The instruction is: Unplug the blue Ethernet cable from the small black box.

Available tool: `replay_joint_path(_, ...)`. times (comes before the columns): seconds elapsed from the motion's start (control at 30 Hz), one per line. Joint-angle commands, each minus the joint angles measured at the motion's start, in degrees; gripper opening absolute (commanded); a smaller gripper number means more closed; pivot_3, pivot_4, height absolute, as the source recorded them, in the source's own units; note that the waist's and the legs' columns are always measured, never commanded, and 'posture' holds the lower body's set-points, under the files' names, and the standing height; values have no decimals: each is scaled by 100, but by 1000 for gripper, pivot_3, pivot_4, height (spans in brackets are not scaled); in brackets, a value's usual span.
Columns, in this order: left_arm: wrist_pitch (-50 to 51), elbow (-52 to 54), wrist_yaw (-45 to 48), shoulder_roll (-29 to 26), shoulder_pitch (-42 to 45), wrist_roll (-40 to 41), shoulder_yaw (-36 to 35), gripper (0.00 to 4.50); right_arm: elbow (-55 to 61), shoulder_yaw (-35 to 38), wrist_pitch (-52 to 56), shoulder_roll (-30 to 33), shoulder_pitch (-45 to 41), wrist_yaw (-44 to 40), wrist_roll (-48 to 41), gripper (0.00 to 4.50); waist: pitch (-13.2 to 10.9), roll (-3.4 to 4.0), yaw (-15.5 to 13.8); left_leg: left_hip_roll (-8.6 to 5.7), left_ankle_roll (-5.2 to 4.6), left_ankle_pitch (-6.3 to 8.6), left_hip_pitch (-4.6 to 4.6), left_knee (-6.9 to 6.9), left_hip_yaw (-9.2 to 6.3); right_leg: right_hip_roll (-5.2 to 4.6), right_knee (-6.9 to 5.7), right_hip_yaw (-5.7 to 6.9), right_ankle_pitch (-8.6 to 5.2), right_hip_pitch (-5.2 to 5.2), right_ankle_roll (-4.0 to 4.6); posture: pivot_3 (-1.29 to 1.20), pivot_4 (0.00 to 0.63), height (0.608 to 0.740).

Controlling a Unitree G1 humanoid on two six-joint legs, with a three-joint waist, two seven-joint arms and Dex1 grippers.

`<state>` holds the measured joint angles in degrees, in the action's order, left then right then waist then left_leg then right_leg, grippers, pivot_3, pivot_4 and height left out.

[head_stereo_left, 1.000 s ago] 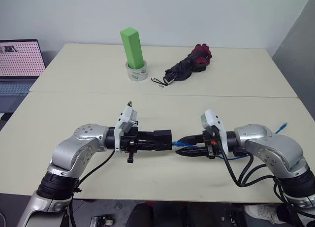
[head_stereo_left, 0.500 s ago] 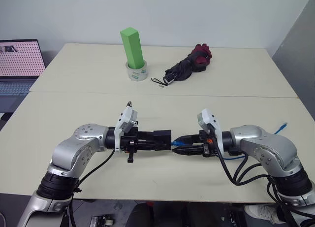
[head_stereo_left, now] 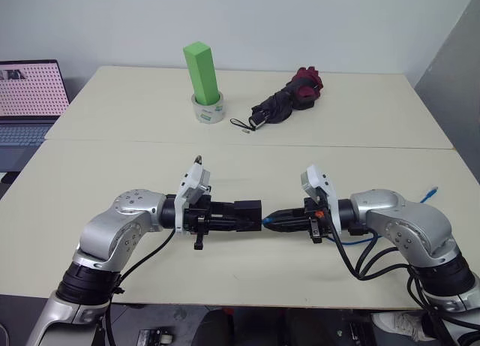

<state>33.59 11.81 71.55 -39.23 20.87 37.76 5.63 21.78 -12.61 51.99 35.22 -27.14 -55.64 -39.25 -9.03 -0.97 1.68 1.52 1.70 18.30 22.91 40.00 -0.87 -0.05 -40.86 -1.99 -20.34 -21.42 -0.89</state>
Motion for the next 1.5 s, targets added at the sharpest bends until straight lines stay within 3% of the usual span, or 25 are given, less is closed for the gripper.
replay_joint_path(0.03, -60, 240, 39, -72, -32, -80, 29, 791, 88, -17, -51, 13, -156, -178, -65, 68, 0, 0, 0, 0, 0, 0, 0, 0, 0, 0, 0, 0, 0, 0, 0, 0, 150, 740)
replay_joint_path(0.43, -581, -187, 104, -408, -254, -602, -129, 791, -115, 239, -277, 555, 18, -436, 95, 68, -2, 1, -1, 1, -2, 1, 0, -2, -1, 0, 1, 1, 0, -1, 0, 0, 150, 740)
replay_joint_path(0.57, -596, -254, -89, -328, -256, -620, -272, 791, -1066, 342, -1127, -19, -282, 592, 977, 68, -2, 0, 2, 1, -2, 1, -1, -1, 0, 0, 0, 0, 0, 0, 0, 0, 150, 740)
replay_joint_path(0.7, -702, -334, -463, -133, -228, -713, -372, 791, -3107, 384, -2555, -922, -1027, 2580, 2500, 68, -2, 3, 20, 2, 4, -2, -2, -1, 5, 1, -5, -3, 0, -5, 0, 0, 150, 740)
replay_joint_path(0.77, -787, -401, -661, -22, -191, -816, -380, 791, -3793, 386, -2952, -1125, -1251, 2803, 2792, 781, -2, 3, 26, 1, 19, -11, 0, -2, 10, 0, -8, -7, 0, -11, 0, 0, 150, 740)
replay_joint_path(0.87, -884, -443, -829, 82, -182, -916, -391, 791, -4262, 398, -3245, -1266, -1379, 2774, 2965, 1437, -2, 3, 10, 2, 20, -11, 8, -7, 12, 0, -9, -5, 0, -22, 0, 0, 150, 740)
replay_joint_path(1.03, -1010, -479, -1226, 253, -219, -1050, -489, 791, -3858, 511, -3139, -1107, -1187, 2365, 2881, 2505, -2, 3, 22, 4, 20, -11, 15, -7, 22, -2, -8, -13, 0, -30, 0, 0, 150, 740)
replay_joint_path(1.2, -1755, -1286, -2789, 877, 25, -1833, -843, 791, -1546, 543, -2425, -282, -394, 772, 1772, 3636, -3, 3, -30, 1, 19, -11, 15, -3, 18, -5, -8, -10, 0, -27, 0, 0, 150, 740)
replay_joint_path(1.33, -2444, -2009, -3619, 1274, 235, -2289, -1038, 791, -464, 548, -1802, -100, -70, 567, 1236, 3641, -1, 2, 11, 4, 18, -10, 13, -3, 18, -3, -13, -9, 0, -27, 0, 0, 150, 740)
replay_joint_path(1.5, -3376, -3035, -4413, 1706, 488, -2660, -1198, 791, 35, 308, -1549, -261, 124, 760, 1266, 3641, 0, -1, -3, 4, 18, -10, 10, -2, 16, -2, -15, -8, 0, -24, 0, 0, 150, 740)
